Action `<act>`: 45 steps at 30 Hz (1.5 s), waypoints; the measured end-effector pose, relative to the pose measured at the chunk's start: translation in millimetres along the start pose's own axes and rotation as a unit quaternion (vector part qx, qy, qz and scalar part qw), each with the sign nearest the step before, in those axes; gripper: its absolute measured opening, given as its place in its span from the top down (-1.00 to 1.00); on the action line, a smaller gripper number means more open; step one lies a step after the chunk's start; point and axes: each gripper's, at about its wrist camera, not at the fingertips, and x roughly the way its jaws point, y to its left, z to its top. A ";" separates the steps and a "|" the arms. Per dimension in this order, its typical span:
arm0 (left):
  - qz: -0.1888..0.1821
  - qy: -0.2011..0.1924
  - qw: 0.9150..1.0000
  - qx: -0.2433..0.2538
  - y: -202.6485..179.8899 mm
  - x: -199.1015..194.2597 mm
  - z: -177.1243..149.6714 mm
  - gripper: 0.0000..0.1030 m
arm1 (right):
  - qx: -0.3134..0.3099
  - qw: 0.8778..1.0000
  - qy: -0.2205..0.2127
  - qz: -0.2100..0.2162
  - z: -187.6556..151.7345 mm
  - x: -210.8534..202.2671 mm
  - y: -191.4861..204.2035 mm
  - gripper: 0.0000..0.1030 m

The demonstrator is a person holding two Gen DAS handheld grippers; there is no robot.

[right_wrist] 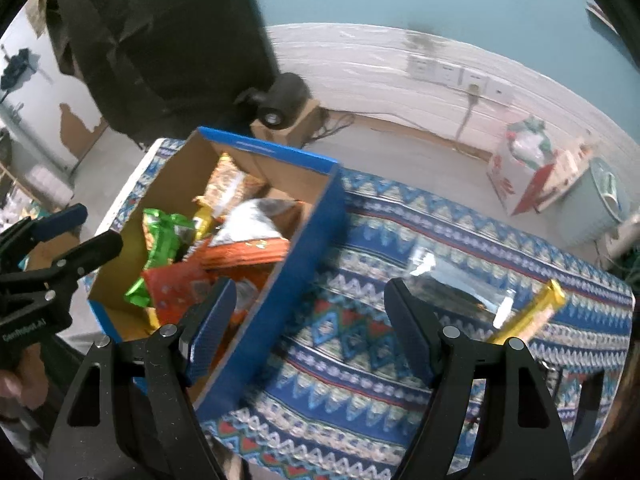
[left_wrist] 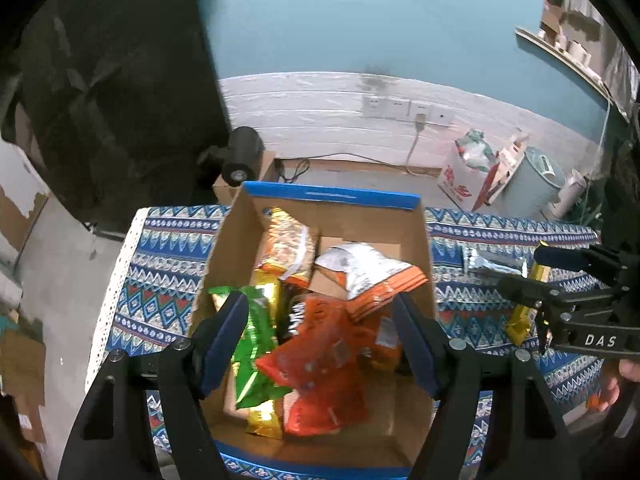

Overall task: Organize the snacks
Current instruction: 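Move both tools back over the remaining snacks on the tablecloth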

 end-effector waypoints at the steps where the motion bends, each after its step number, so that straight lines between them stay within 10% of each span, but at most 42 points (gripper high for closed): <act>1: -0.001 0.001 1.000 0.006 -6.4 0.1 0.5 -0.47 | 0.003 1.000 -0.002 -0.003 -1.8 -2.8 -5.0 -0.48; 45: -0.074 0.056 0.972 0.218 -248.5 52.2 -25.5 -0.56 | 0.174 0.979 0.033 -0.107 -132.9 -41.5 -242.7 -0.49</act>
